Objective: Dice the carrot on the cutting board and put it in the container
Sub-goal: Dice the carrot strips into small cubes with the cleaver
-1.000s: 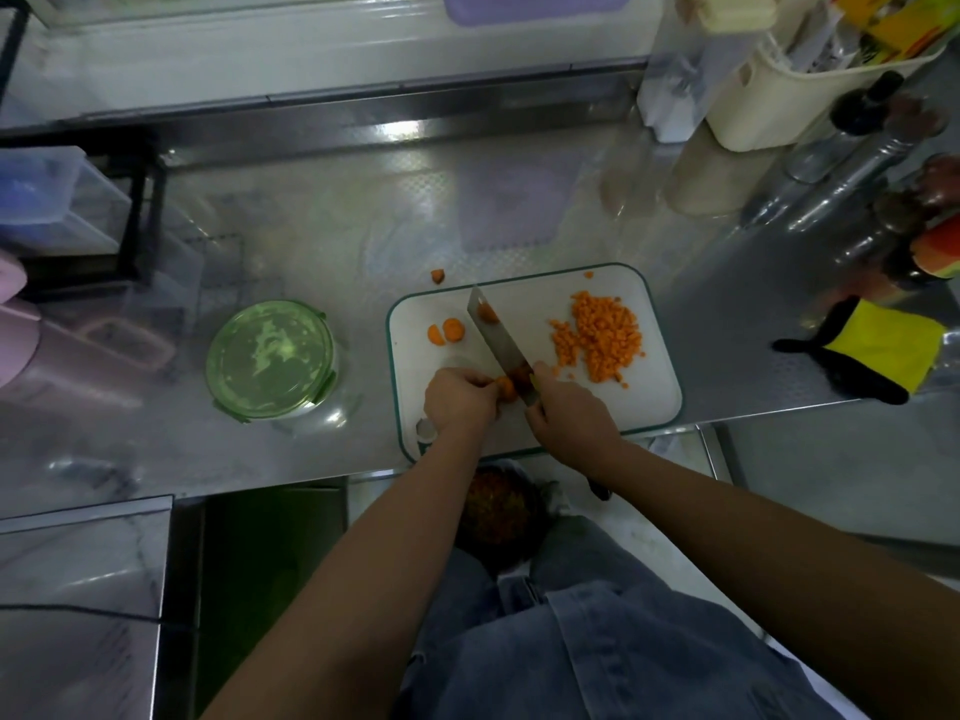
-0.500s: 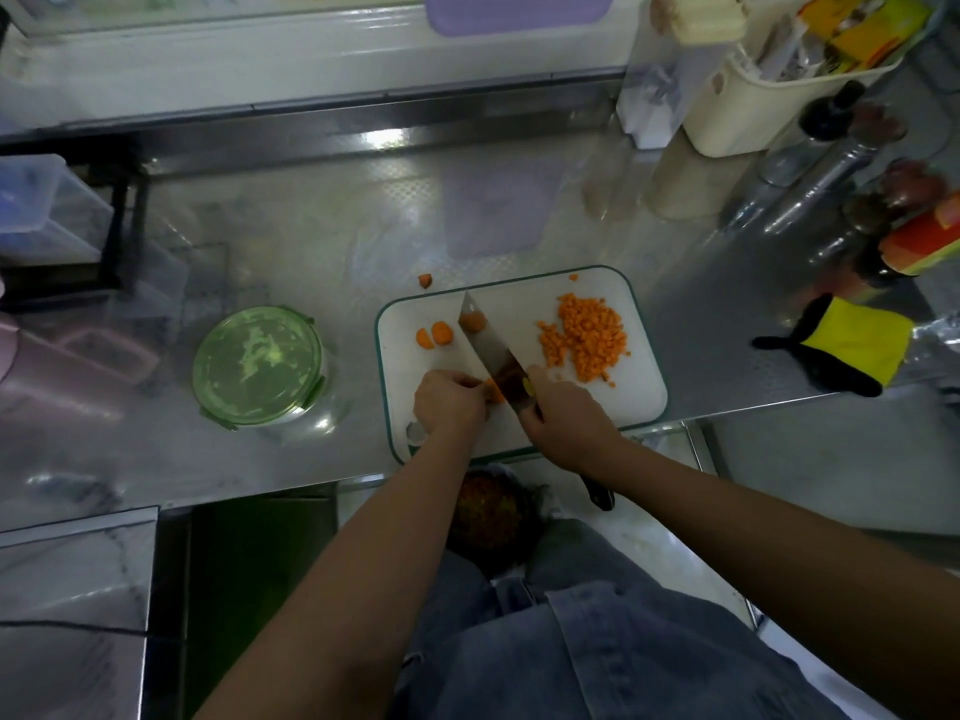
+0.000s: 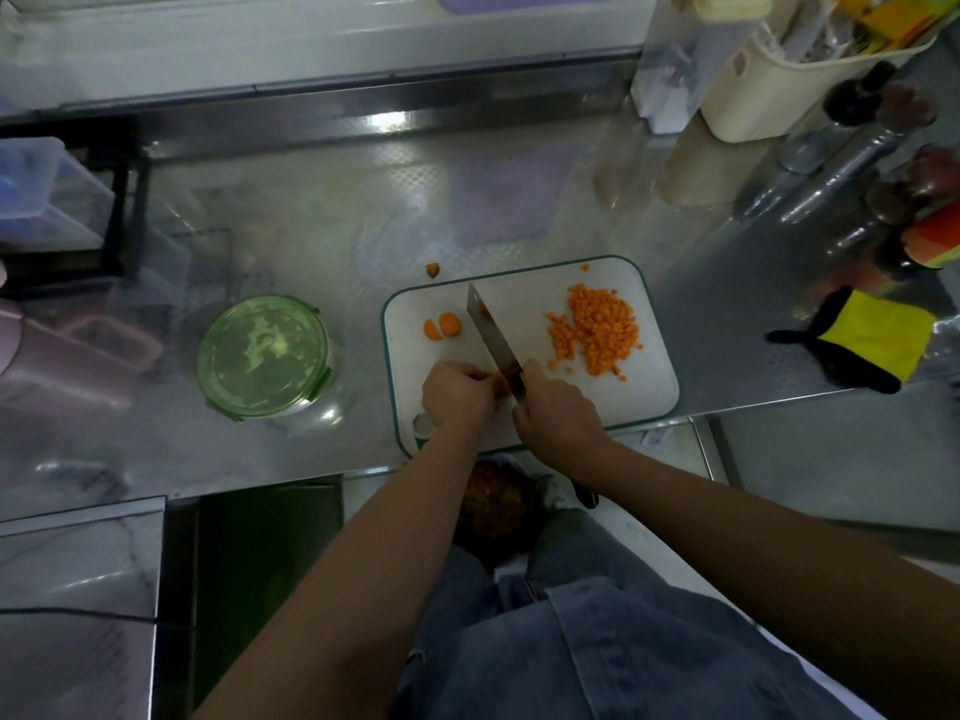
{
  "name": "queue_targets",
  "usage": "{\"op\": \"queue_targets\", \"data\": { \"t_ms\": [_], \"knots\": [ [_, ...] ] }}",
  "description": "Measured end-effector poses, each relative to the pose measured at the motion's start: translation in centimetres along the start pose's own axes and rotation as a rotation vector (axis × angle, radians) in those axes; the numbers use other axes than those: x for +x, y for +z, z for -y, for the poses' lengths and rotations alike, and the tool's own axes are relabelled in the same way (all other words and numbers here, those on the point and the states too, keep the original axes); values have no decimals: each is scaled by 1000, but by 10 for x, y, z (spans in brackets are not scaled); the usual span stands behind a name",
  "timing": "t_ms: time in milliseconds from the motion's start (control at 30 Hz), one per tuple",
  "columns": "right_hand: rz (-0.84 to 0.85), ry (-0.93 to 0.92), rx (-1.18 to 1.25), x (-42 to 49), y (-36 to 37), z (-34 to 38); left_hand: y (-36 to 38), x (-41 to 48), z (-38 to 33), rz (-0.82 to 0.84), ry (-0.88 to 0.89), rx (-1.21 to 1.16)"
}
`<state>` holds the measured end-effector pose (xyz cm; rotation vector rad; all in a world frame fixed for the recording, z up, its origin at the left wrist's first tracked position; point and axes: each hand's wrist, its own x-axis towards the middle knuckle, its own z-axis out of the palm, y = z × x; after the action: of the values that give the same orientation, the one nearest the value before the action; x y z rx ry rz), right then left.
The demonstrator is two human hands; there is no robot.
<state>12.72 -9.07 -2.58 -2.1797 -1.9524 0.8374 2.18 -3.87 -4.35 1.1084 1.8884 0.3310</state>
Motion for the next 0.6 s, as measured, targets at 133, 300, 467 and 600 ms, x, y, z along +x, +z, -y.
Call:
{"op": "queue_targets", "data": {
  "t_ms": [133,300,467,600],
  "knots": [
    [-24,4,3,2,6,-2,-1,0,1,7,-5,-28],
    [-63,-4,88,-1,4,-9,-3,0,2,14,-36,-57],
    [-68,-54,78,-5,-7,-8,-2,1,1,24,-48,-40],
    [-39,-40,21,-8,-9,-9,-2,1,1,21,-55,-61]
  ]
}}
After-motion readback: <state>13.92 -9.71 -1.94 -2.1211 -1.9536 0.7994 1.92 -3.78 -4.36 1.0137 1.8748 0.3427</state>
